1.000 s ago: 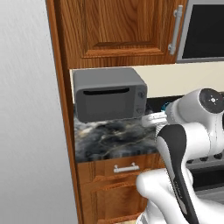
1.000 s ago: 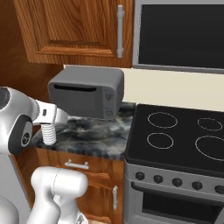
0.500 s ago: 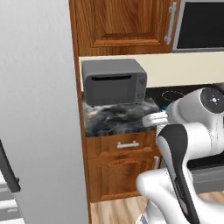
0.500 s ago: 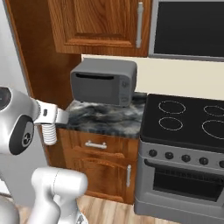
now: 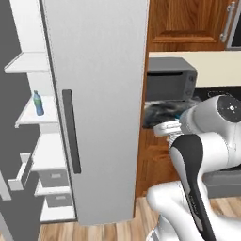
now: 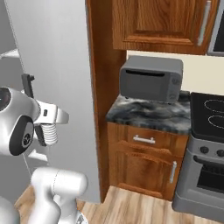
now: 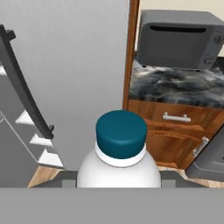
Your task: Take the bottled waters from the counter and place them in the freezer to freeze. Close the freezer door after placing the bottles.
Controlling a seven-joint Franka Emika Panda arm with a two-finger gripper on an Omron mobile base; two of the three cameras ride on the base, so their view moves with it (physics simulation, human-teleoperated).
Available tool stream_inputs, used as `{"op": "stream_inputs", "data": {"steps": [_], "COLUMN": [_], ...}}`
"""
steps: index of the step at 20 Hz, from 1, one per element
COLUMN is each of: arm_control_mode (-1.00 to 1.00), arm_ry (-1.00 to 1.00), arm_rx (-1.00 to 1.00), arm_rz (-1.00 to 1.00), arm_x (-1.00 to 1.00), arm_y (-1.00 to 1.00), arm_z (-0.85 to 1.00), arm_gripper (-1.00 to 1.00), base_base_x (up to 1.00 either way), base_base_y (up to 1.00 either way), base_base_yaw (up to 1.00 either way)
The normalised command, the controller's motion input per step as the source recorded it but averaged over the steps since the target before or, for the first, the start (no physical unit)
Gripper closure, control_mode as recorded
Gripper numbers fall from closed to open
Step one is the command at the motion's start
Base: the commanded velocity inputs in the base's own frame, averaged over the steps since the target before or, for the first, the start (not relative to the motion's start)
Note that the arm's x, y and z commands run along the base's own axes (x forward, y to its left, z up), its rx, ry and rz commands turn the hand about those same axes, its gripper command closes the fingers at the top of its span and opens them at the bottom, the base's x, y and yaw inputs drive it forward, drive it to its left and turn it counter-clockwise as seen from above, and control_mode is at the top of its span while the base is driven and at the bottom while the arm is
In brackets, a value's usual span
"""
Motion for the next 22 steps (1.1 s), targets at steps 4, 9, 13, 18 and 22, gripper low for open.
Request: {"op": "stream_inputs", "data": {"steps": [4,9,13,18,22], "arm_control_mode": [1.00,1.00,1.00,1.00,1.00], "arm_ry": [0.00,0.00,0.00,0.00,0.00], "arm_rx": [0.00,0.00,0.00,0.00,0.00], "arm_rz": [0.00,0.00,0.00,0.00,0.00], "arm_x": [0.00,0.00,0.00,0.00,0.00], "arm_y": [0.00,0.00,0.00,0.00,0.00], "arm_z": [0.00,0.00,0.00,0.00,0.00], "arm_gripper": [1.00,1.00,1.00,1.00,1.00], "base_base_x": [-0.07,0.05,0.30,0.25,0.25], "base_base_y": [0.85,0.64,0.61,0.39,0.19], "base_base_yaw": [0.20,0.11,0.15,0.19,0.22]}}
